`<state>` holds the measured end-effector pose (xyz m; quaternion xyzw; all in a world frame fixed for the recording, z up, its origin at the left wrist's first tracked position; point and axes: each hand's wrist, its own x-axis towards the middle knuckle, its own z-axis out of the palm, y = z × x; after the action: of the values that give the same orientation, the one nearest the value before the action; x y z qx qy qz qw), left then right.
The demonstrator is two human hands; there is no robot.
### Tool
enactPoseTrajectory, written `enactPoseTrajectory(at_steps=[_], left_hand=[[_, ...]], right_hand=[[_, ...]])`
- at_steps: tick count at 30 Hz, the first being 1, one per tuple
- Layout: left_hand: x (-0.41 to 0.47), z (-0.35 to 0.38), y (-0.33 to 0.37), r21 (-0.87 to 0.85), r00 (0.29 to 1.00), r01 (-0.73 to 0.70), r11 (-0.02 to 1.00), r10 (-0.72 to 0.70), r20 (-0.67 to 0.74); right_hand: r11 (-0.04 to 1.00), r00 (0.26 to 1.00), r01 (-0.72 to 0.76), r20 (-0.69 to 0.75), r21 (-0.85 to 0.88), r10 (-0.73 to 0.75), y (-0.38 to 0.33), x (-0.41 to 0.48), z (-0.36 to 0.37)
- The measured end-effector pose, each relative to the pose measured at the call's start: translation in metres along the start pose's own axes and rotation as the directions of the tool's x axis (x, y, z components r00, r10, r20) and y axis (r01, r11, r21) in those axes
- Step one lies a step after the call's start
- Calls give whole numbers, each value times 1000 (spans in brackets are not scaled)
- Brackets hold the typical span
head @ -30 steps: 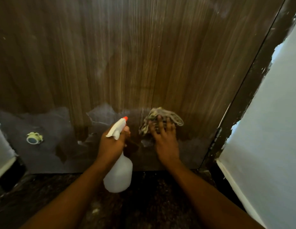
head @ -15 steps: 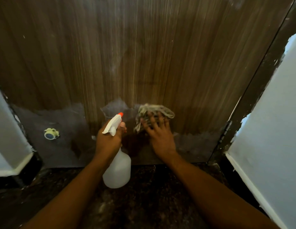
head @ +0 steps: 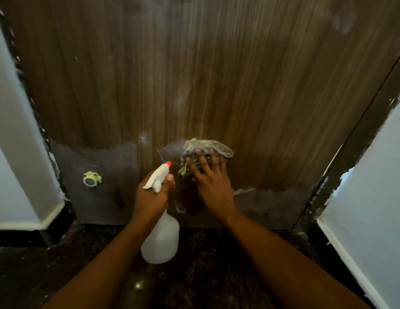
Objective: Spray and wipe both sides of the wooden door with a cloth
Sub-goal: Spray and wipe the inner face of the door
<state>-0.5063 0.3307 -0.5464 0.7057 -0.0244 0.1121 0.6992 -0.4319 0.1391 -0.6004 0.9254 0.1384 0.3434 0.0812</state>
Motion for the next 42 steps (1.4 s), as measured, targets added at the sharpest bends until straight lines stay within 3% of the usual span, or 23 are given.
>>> enactPoseTrajectory(at_steps=[2, 4, 7, 10, 12, 16, 18, 20, 23, 26, 28, 30, 32, 35, 37, 39, 42], left_hand=[[0, -10, -1, 1, 1000, 9, 1000, -9, -23], [1, -22, -1, 7, 999, 31, 999, -31, -34], [5, -35, -2, 16, 999, 29, 999, -28, -41], [14, -45, -2, 24, 997, -3, 1000, 5, -76], [20, -53, -7, 19, 996, -10, 1000, 12, -94], [25, -62, -13, 12, 994, -27, 1000, 28, -106], [26, -66, -15, 34, 994, -3, 999, 7, -110], [27, -73, -18, 35, 992, 32, 999, -27, -126], [30, -84, -22, -6, 985, 86, 996, -86, -147], [35, -96, -22, -24, 976, 125, 992, -127, -177], [38, -107, -24, -25, 971, 116, 993, -119, -207], [38, -115, -27, -17, 969, 106, 994, -107, -223], [36, -122, -26, -12, 966, 118, 993, -118, -229], [34, -133, -25, 16, 959, 102, 995, -95, -267], [34, -140, -23, 21, 953, 102, 995, -92, -290], [35, -147, -23, 8, 951, 103, 995, -96, -295], [38, -158, -22, 3, 949, 102, 995, -96, -300]], right_hand=[[985, 986, 157, 72, -68, -152, 7, -19, 11], [972, 972, 217, 110, -91, -207, 21, -41, 16], [991, 990, 98, 114, -89, -88, 29, -41, 8], [992, 990, -125, -69, -14, 124, 3, 0, -10], [990, 980, -136, -139, 43, 140, -22, 29, -15], [996, 995, 87, -46, -38, -88, -47, 40, 0], [941, 950, 309, 91, -136, -299, -46, 21, 16], [893, 909, 408, 182, -193, -376, -36, -6, 28], [938, 953, 289, 147, -192, -264, -16, -24, 19], [991, 1000, 25, -14, -133, -27, -25, 11, -10], [997, 994, -13, -105, -74, 5, -52, 45, -21], [999, 997, 36, -69, -24, -38, -80, 61, -19], [982, 984, 171, 66, -84, -166, -102, 59, -4], [856, 881, 448, 293, -257, -373, -107, 40, 23], [794, 831, 535, 350, -289, -432, -94, 29, 29], [804, 844, 525, 290, -279, -451, -77, 27, 23], [904, 928, 371, 60, -211, -367, -80, 55, -6]])
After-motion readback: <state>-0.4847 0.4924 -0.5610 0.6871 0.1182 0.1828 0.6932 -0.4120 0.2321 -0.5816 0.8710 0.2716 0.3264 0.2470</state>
